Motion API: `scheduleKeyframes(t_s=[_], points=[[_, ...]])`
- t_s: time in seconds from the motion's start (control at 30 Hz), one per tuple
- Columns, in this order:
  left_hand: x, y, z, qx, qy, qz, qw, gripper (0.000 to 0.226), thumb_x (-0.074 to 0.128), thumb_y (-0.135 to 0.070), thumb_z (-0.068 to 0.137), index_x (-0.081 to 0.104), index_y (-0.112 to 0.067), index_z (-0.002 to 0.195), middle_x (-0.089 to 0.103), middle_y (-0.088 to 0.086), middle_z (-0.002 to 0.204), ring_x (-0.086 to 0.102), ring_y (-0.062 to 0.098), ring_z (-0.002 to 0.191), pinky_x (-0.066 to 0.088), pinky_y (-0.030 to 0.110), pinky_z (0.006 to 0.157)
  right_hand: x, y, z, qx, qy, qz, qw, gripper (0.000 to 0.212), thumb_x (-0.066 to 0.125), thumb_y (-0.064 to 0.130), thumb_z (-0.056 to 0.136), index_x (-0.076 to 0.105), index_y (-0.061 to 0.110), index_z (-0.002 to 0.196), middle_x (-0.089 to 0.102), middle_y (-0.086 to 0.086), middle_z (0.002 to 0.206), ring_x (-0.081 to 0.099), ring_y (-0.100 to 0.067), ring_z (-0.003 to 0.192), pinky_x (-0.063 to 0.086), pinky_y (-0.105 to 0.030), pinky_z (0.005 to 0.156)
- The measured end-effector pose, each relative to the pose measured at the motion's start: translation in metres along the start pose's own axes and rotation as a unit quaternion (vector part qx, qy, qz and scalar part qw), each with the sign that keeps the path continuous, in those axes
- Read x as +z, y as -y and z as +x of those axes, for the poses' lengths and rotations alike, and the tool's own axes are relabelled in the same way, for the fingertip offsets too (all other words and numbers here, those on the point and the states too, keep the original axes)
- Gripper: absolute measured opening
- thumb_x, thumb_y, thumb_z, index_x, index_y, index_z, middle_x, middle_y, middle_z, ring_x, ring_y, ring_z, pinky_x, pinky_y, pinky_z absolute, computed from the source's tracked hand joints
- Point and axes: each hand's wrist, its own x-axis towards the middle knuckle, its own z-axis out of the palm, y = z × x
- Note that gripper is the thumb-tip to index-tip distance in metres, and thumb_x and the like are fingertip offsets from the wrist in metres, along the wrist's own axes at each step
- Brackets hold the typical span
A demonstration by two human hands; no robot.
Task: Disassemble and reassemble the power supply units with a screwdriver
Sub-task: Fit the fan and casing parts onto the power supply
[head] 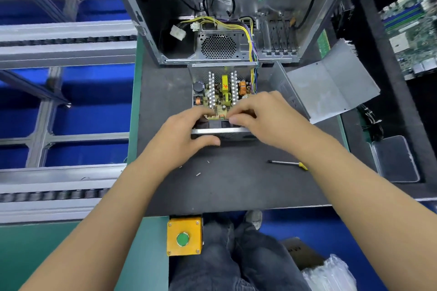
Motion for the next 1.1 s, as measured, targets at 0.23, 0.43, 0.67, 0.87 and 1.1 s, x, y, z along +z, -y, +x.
scheduleKeyframes(t_s=[0.23,0.43,0.67,0.87,1.1], points=[[0.01,0.005,-0.009,0.011,-0.085,-0.02,0.996,0.039,0.08,-0.028,0.083,0.068,-0.013,0.117,0.061,-0.012,0.1,0.056,0.007,0.092,0.038,0.015,0.081,-0.002,0.004,0.012,0.018,0.039,-0.047,0.998,0.014,0.062,0.023,0.096,0.075,0.027,0.101,0.069,0.0,0.1,0.059,-0.013,0.088,0.044,-0.024,0.078],[0.0,-0.016,-0.005,-0.032,-0.139,-0.102,0.985,0.025,0.076,-0.023,0.088,0.069,-0.02,0.112,0.066,-0.008,0.09,0.052,-0.002,0.073,0.037,0.004,0.071,-0.014,-0.012,-0.018,-0.049,0.017,0.025,0.998,0.033,0.059,0.04,0.096,0.061,0.036,0.129,0.063,0.016,0.125,0.053,-0.004,0.116,0.037,-0.01,0.093],[-0.044,-0.039,0.025,-0.05,-0.141,-0.234,0.961,0.004,0.071,-0.023,0.093,0.069,-0.027,0.093,0.064,-0.016,0.074,0.054,-0.006,0.06,0.044,0.013,0.064,-0.058,0.013,0.014,-0.031,-0.019,0.046,0.998,0.016,0.064,0.034,0.094,0.073,0.033,0.107,0.068,0.016,0.109,0.059,-0.005,0.107,0.043,-0.024,0.089],[-0.058,-0.034,0.055,-0.094,-0.153,-0.236,0.955,0.019,0.07,-0.036,0.093,0.067,-0.017,0.093,0.056,-0.025,0.057,0.046,-0.004,0.052,0.038,0.013,0.053,-0.081,0.021,0.053,0.065,0.038,0.125,0.989,0.011,0.07,0.038,0.09,0.076,0.03,0.094,0.071,0.012,0.104,0.063,-0.006,0.102,0.046,-0.027,0.086],[-0.063,-0.028,0.075,-0.162,-0.133,-0.294,0.933,0.012,0.071,-0.044,0.089,0.07,-0.032,0.089,0.067,0.003,0.101,0.062,0.022,0.089,0.053,0.044,0.087,-0.094,0.017,0.055,0.055,-0.034,0.075,0.995,0.022,0.076,0.047,0.081,0.076,0.029,0.093,0.073,0.013,0.089,0.064,0.0,0.084,0.045,-0.014,0.066]])
